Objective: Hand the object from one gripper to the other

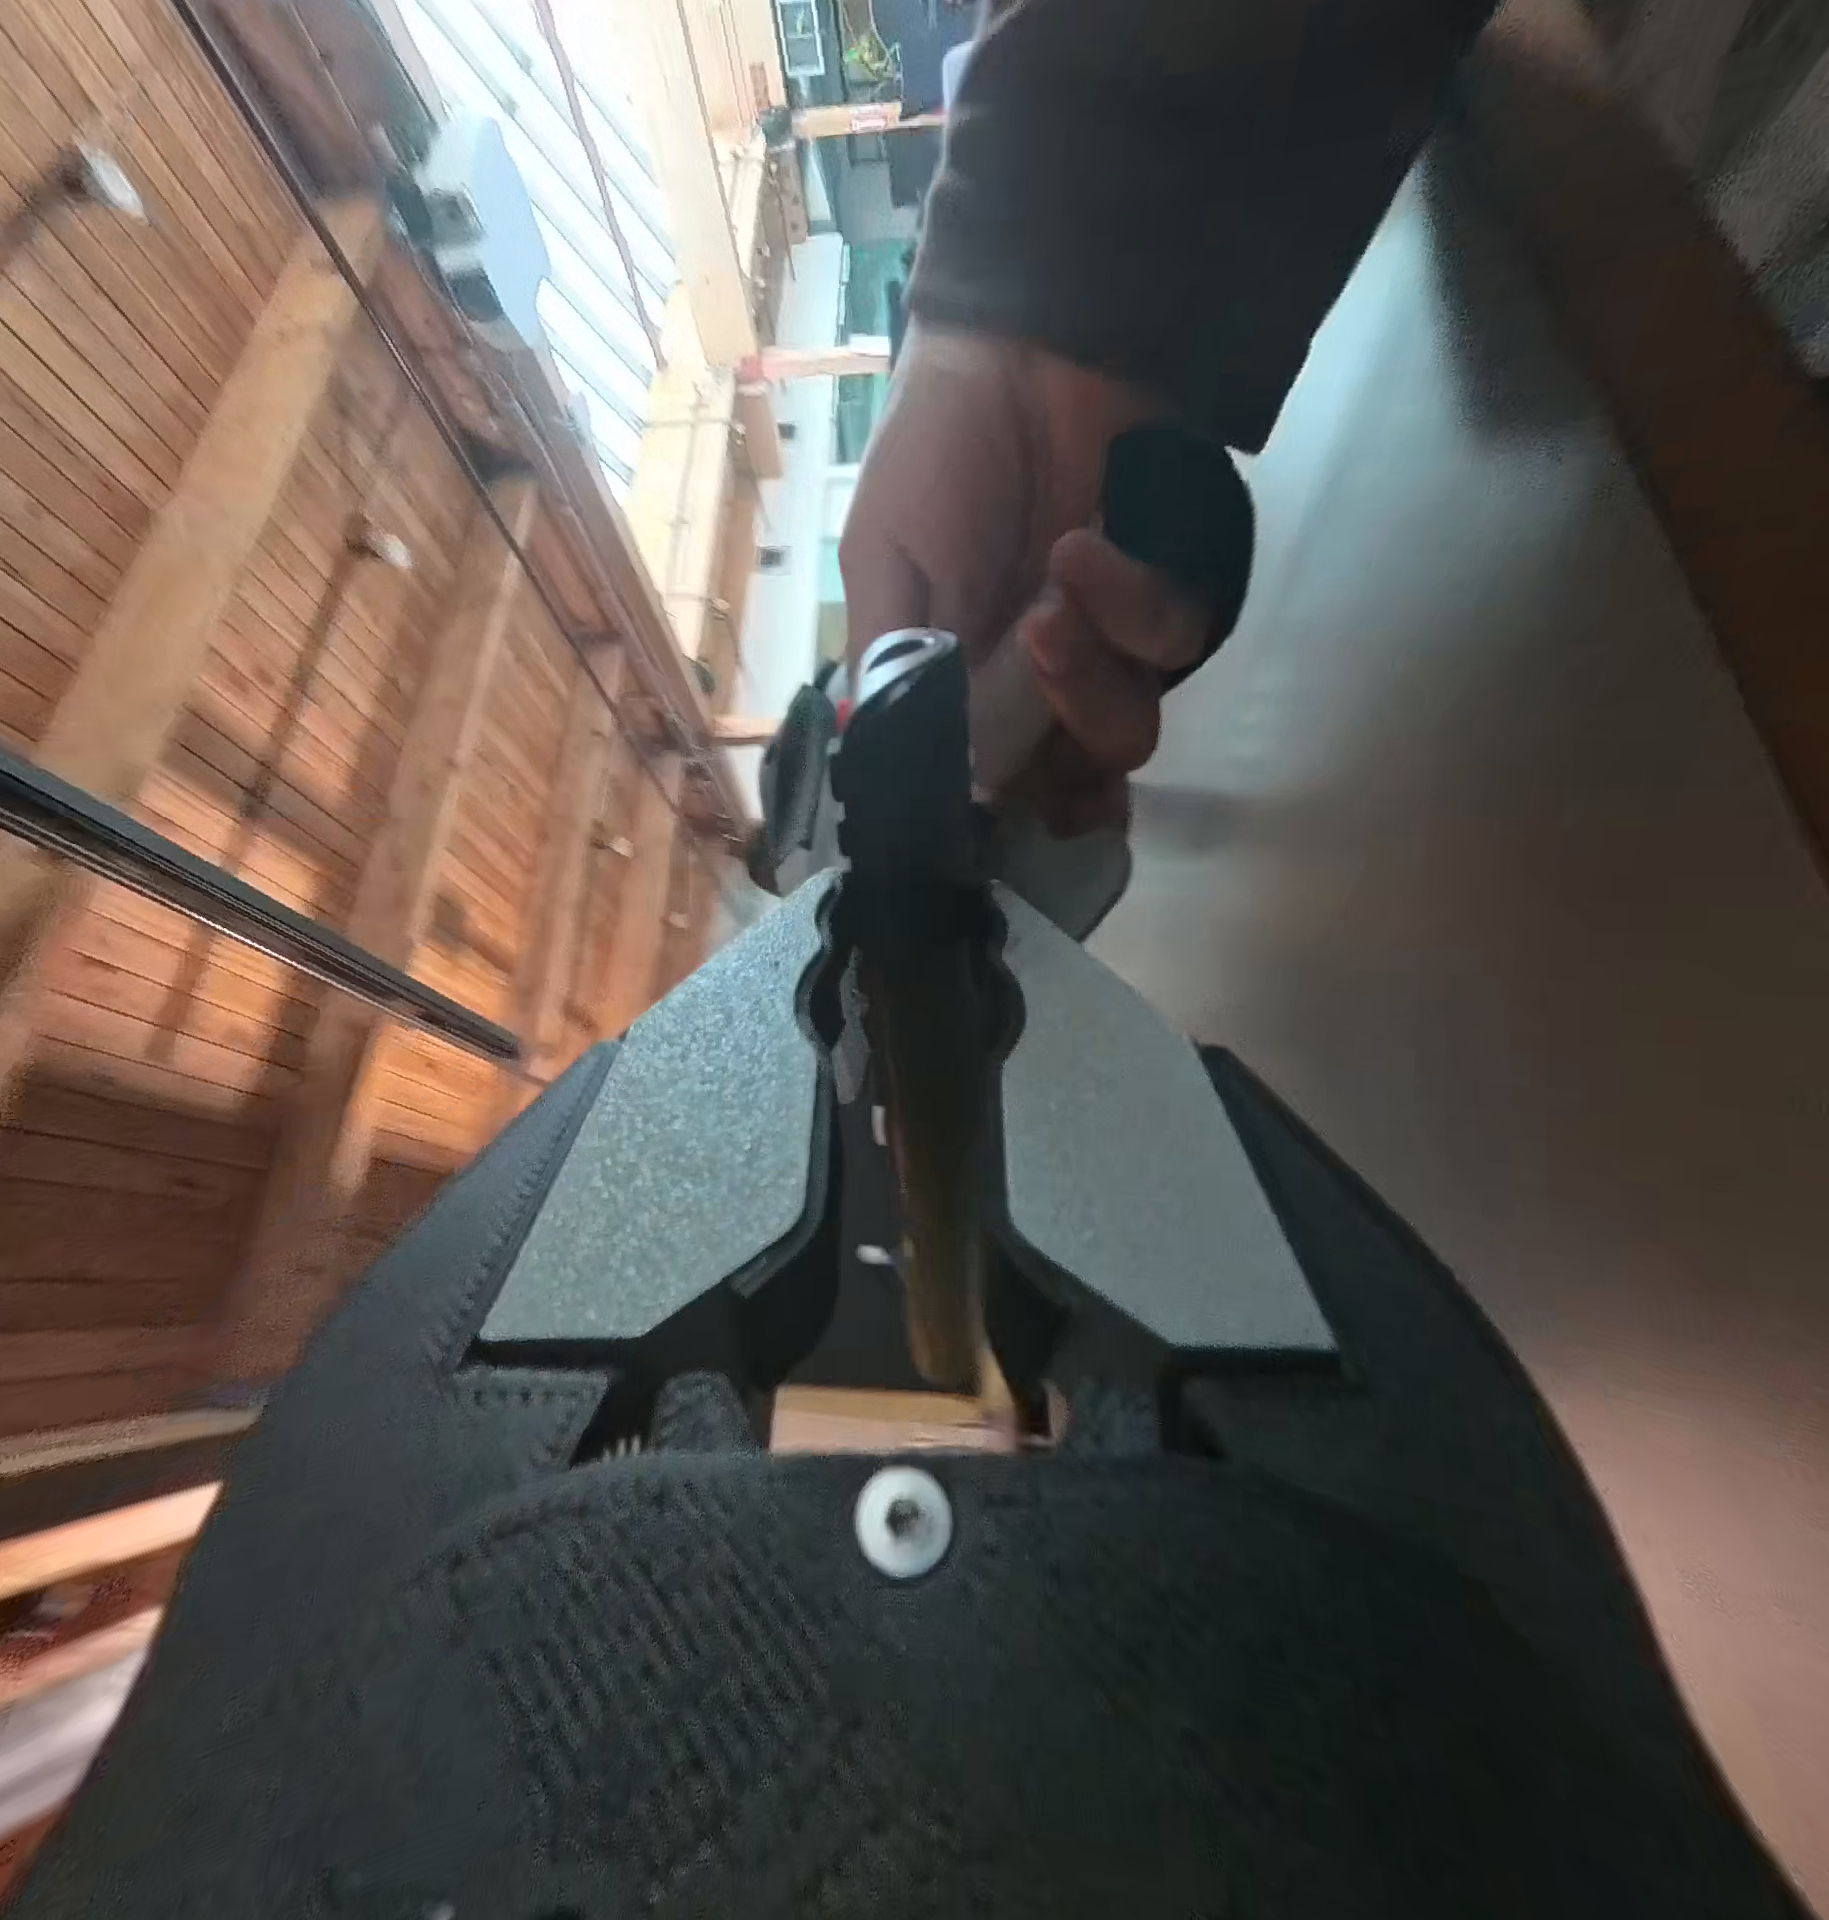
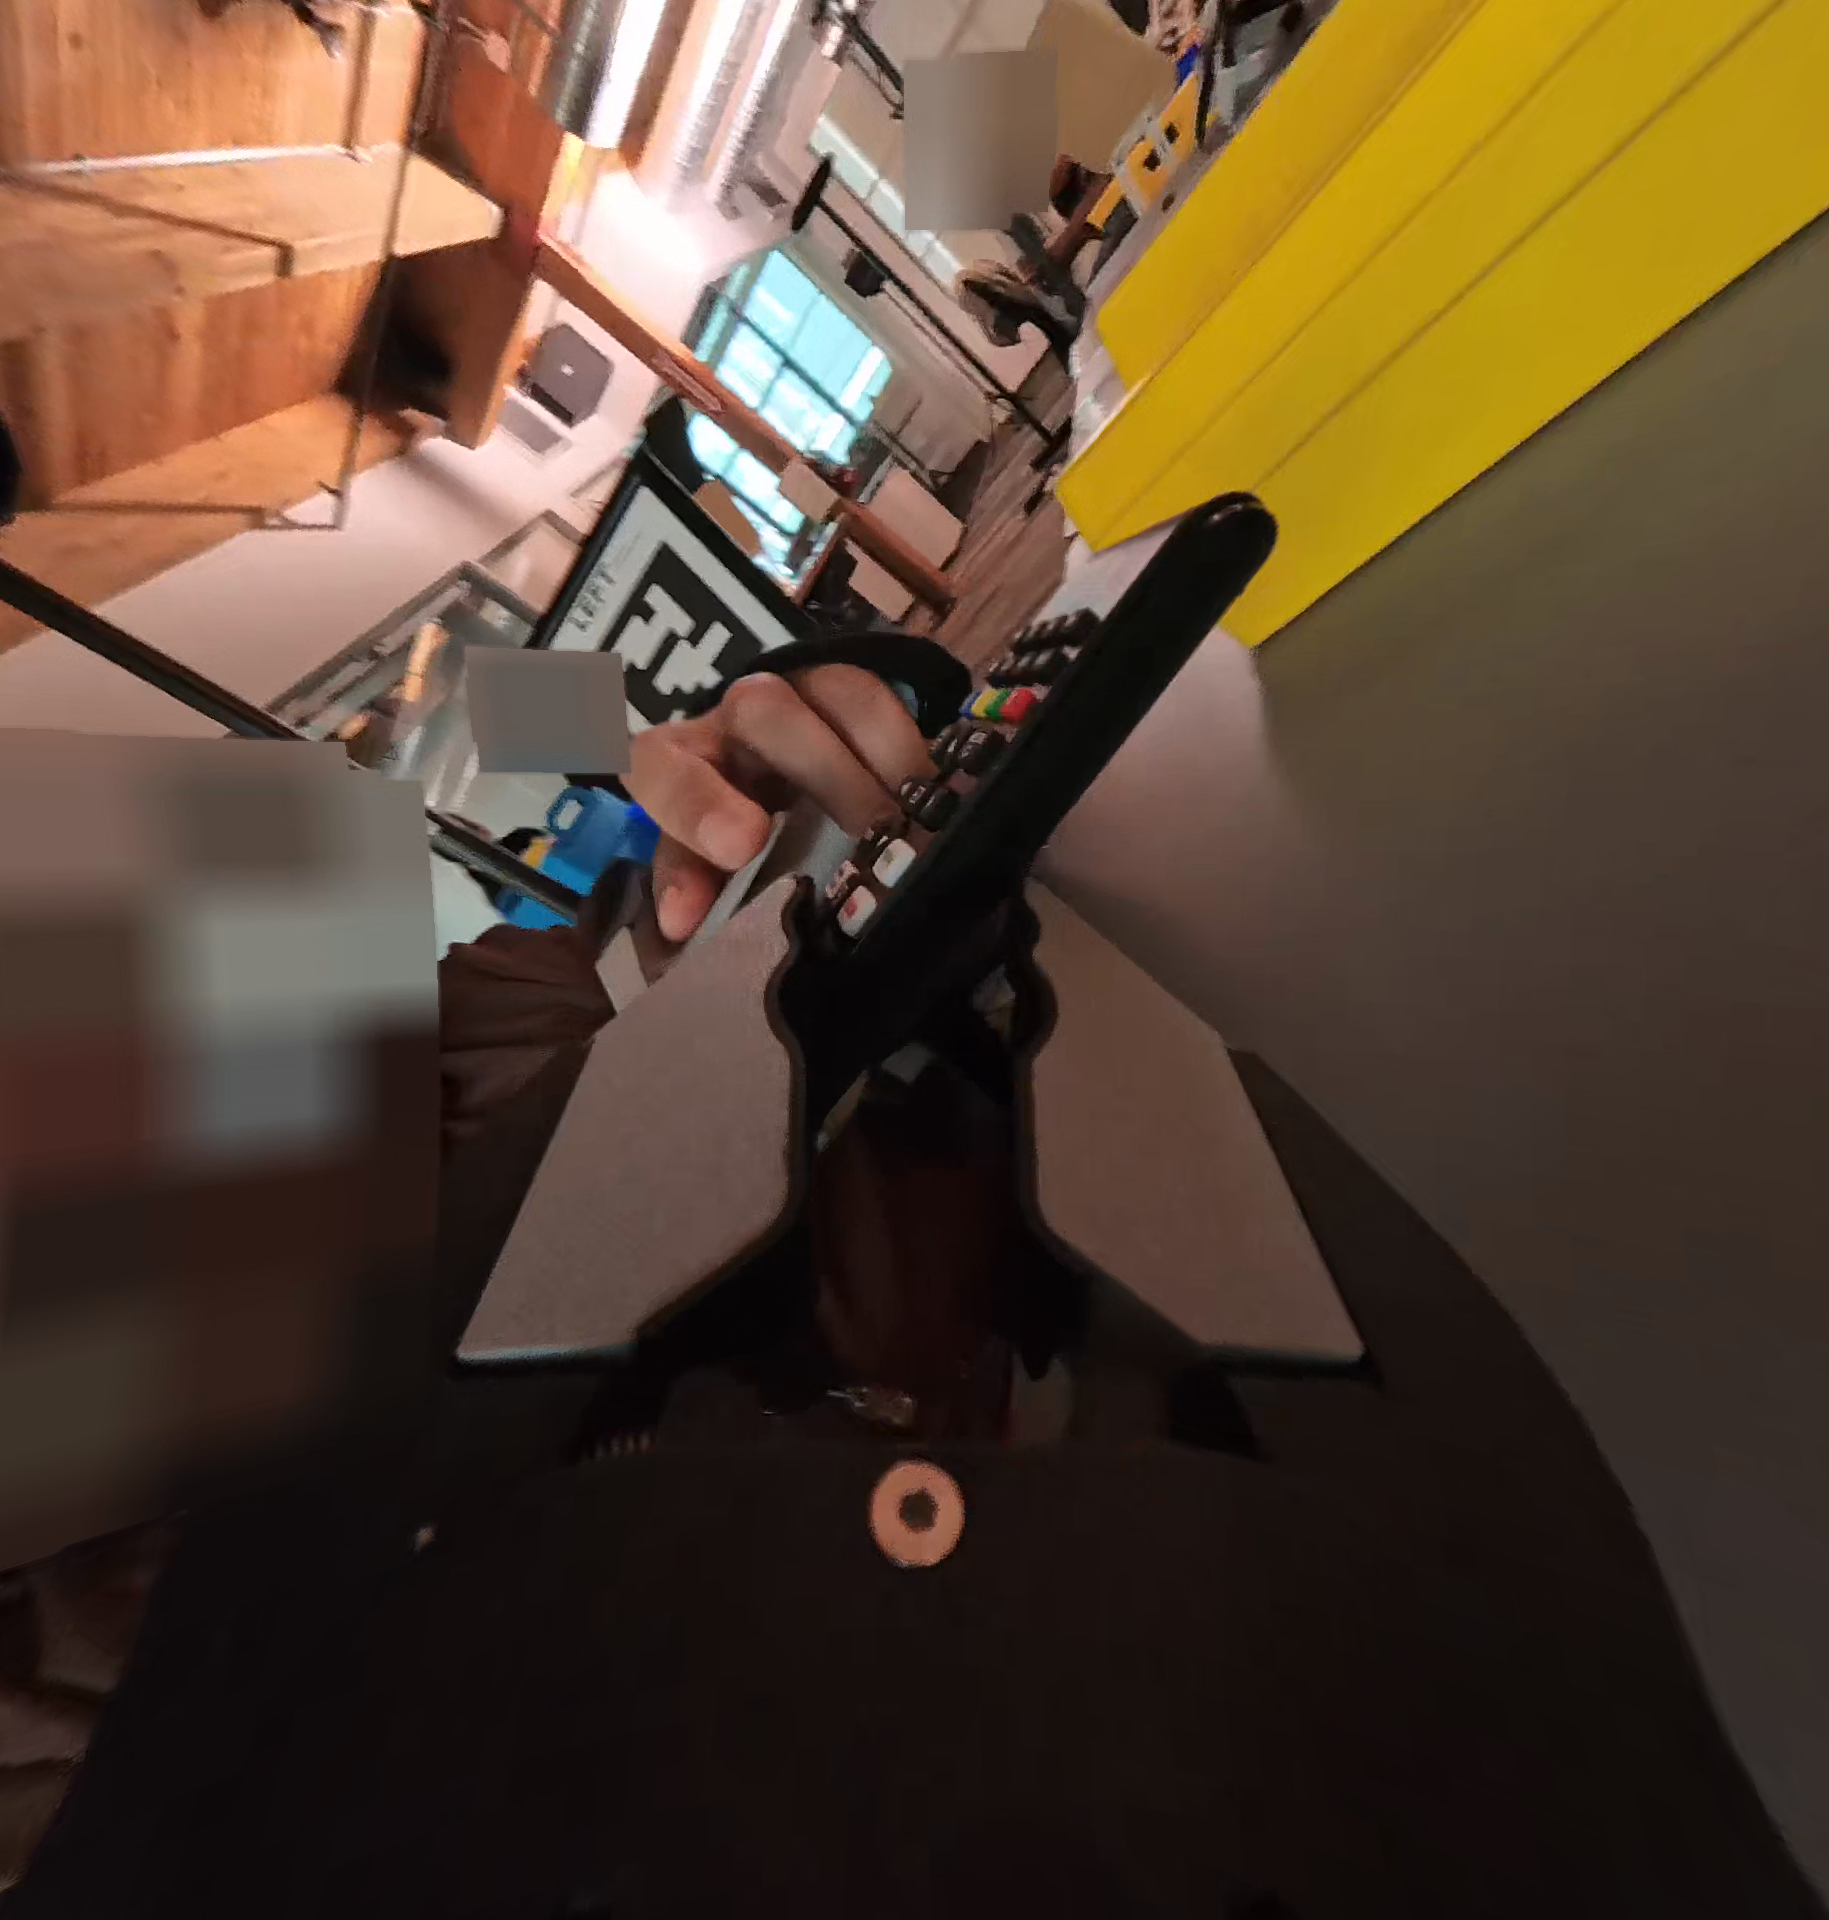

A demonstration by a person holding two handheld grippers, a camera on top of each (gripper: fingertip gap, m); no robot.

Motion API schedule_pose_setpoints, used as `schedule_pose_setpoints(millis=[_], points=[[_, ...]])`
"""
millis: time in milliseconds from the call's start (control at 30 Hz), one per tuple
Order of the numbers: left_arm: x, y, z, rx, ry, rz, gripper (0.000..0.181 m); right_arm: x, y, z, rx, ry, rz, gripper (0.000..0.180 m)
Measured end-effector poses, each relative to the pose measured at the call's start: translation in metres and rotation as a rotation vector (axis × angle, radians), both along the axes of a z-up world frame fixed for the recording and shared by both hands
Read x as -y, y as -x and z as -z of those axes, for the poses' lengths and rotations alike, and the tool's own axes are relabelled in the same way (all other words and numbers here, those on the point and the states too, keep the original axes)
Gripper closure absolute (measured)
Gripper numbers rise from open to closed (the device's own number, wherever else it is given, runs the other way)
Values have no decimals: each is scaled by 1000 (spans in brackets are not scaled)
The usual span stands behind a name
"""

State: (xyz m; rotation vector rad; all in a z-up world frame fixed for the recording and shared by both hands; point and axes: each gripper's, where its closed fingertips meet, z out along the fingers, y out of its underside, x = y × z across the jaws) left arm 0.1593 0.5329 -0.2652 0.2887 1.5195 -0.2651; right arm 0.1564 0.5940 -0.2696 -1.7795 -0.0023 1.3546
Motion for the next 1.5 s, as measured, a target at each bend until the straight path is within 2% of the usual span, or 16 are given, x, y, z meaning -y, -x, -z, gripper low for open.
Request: schedule_pose_setpoints(millis=[67,167,267,333,400,467,533,600,733,867,967,1067,1200,1333,1433,1500], points=[[-7,-3,-1,-113,184,0,158,-2,-11,-5,53,-38,74,149],[-18,0,-24,-260,562,80,149,1,-35,-29,77,-132,212,152],[-38,-1,-53,-414,992,148,160,3,-58,-39,223,-196,371,155],[-48,-6,-55,-607,1248,146,150,3,-65,-47,271,-248,447,156],[-45,-8,-46,-819,1417,163,131,4,-65,-58,269,-308,486,158],[-41,-9,-37,-937,1496,181,116,3,-62,-66,282,-366,524,159],[-38,-13,-31,-972,1525,179,116,1,-55,-71,296,-414,535,160],[-34,-17,-27,-969,1527,183,123,-2,-45,-75,303,-450,532,160],[-35,-22,-20,-921,1479,170,155,-4,-29,-80,315,-501,505,160],[-53,-21,-23,-882,1389,103,160,0,-32,-78,305,-458,451,159],[-77,-20,-31,-714,1226,-44,160,4,-46,-64,375,-349,433,147],[-100,-18,-37,-556,1054,-207,161,10,-69,-59,518,-308,524,138],[-114,-17,-35,-401,769,-385,160,16,-81,-56,794,-276,597,118],[-104,-15,-29,-350,557,-452,160,13,-72,-39,1131,-206,579,97],[-102,-12,-31,-316,457,-488,161,10,-81,-28,1479,-161,620,101],[-100,-8,-26,-350,407,-491,160,8,-91,-34,1718,-188,711,100]])
